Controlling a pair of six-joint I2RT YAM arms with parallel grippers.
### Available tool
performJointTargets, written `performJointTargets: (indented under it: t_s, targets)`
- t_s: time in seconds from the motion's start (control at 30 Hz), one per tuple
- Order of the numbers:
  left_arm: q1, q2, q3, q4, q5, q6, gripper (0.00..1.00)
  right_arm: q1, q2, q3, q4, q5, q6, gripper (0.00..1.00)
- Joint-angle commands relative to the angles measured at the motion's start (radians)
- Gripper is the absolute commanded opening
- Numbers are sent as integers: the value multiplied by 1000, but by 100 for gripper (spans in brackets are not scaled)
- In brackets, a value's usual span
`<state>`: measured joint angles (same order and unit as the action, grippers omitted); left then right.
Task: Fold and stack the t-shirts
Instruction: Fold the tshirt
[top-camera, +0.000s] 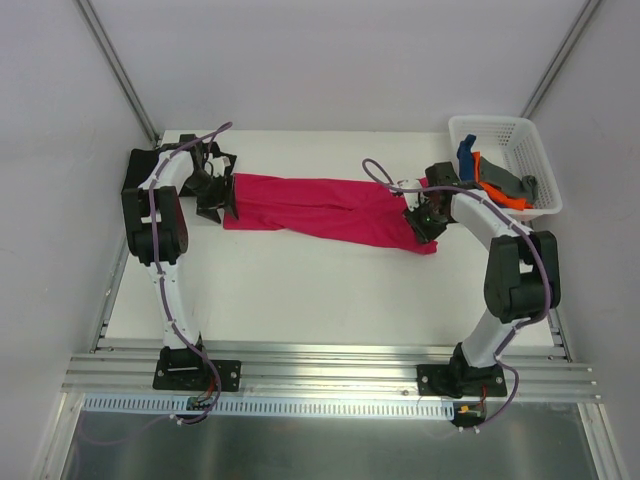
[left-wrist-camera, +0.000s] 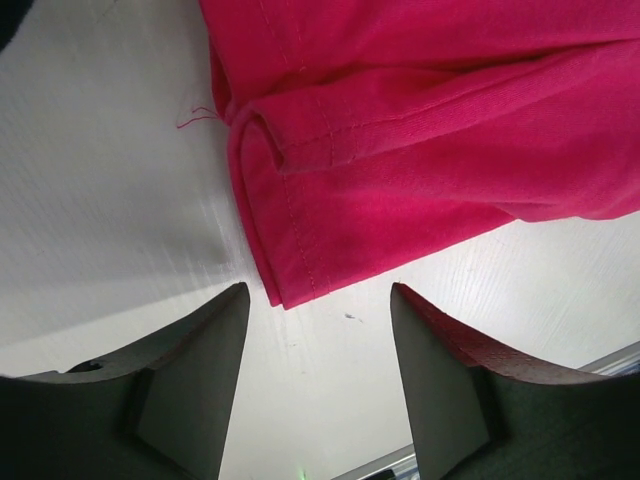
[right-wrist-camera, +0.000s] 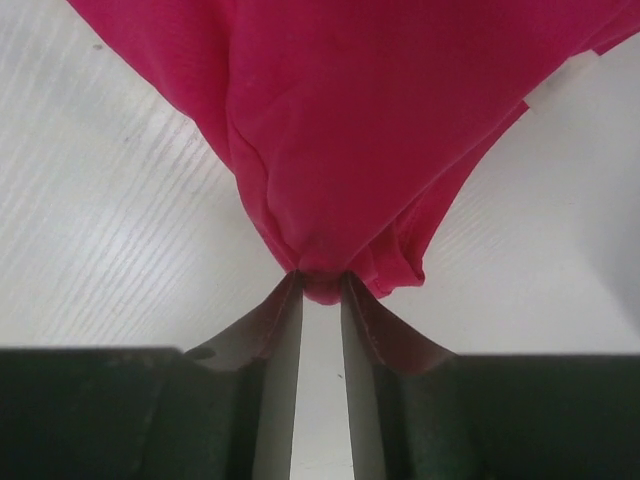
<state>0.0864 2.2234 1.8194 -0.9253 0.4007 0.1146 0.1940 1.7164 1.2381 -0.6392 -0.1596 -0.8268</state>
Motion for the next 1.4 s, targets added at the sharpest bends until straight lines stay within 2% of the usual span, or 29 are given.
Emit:
performJointTargets:
  t_s: [0.0,0.1,0.13,0.2,0.23,0.33,0.37,0.43,0.9,1.37]
  targets:
    - [1,4,5,-27,23,-4,58,-18,15,17,-22,-37,-15,24]
    - [1,1,-14,-27,29,-12,55,-30,31,18,-17,-44,-9,23]
    - [3,2,-17,-27,35,-10,49,-33,35,18,-16,-46,-8,23]
    - [1,4,-23,-27,36,-13,49,-36,48,20,-13,-50,-3,22]
    - [1,8,-23,-27,35,-12,43,-39,49,26,-13,-54,-3,21]
    - [1,16,-22,-27,32,-10,23,-45,58,31,-13,-49,-2,1]
    - [1,16,-22,-27,30,-9,12,-47,58,34,-13,-49,-2,1]
    - [3,18,-22,-29,24,-12,1,-56,57,32,-16,-41,-3,1]
    - [15,-13,-48,-37,6,16,0,-142,34,-15,-4,31,-25,1]
    - [16,-54,-112,-38,-5,23,0,-146,15,-35,4,20,-17,1]
